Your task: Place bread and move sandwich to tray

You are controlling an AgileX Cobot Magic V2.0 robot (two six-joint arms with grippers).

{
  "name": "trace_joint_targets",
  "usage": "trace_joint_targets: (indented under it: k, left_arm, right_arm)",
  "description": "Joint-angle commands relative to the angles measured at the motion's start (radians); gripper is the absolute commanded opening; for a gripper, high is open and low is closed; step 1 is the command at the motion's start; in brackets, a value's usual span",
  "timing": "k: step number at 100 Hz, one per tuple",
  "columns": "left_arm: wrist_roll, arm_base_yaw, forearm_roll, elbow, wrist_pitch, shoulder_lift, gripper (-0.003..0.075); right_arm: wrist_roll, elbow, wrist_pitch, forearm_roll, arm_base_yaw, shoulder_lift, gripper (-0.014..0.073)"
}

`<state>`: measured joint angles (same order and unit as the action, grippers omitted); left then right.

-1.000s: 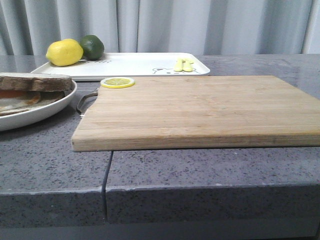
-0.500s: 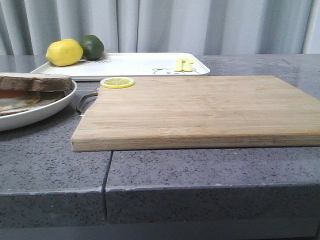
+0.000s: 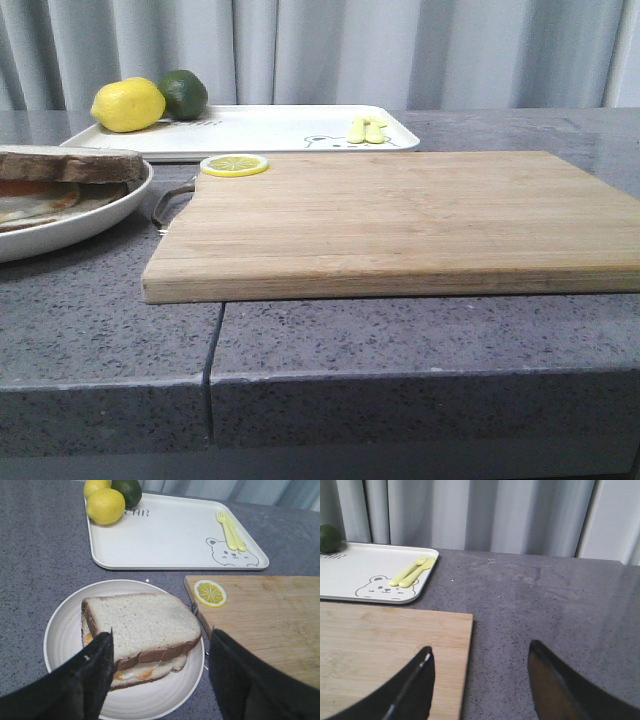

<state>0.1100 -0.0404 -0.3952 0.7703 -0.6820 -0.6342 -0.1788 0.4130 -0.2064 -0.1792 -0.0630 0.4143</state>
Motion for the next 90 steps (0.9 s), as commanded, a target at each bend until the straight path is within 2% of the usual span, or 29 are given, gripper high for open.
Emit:
trace_joint_targets:
  k: [1,11,49,90]
  left_arm:
    - [-0.075,0.002,0.017,0.035,0.092,-0.020,0.0386]
    - [-0.159,0.011,0.091,0.035,0.094,-0.064,0.0386]
    - [-0.148,0.160,0.095,0.063,0.088,-0.309,0.0386]
    - [-0.128,0.167,0.108,0.096,0.094,-0.499,0.0386]
  right_arm:
    - [-0.001,0.028,0.076,0.006,0.005,0.000,0.0424]
    - [-0.001,0.028,0.076,0.006,0.005,0.000,0.0424]
    - [-0.001,0.028,0.076,0.006,0.005,0.000,0.0424]
    - [-0.001,0.028,0.076,0.006,0.005,0.000,0.0424]
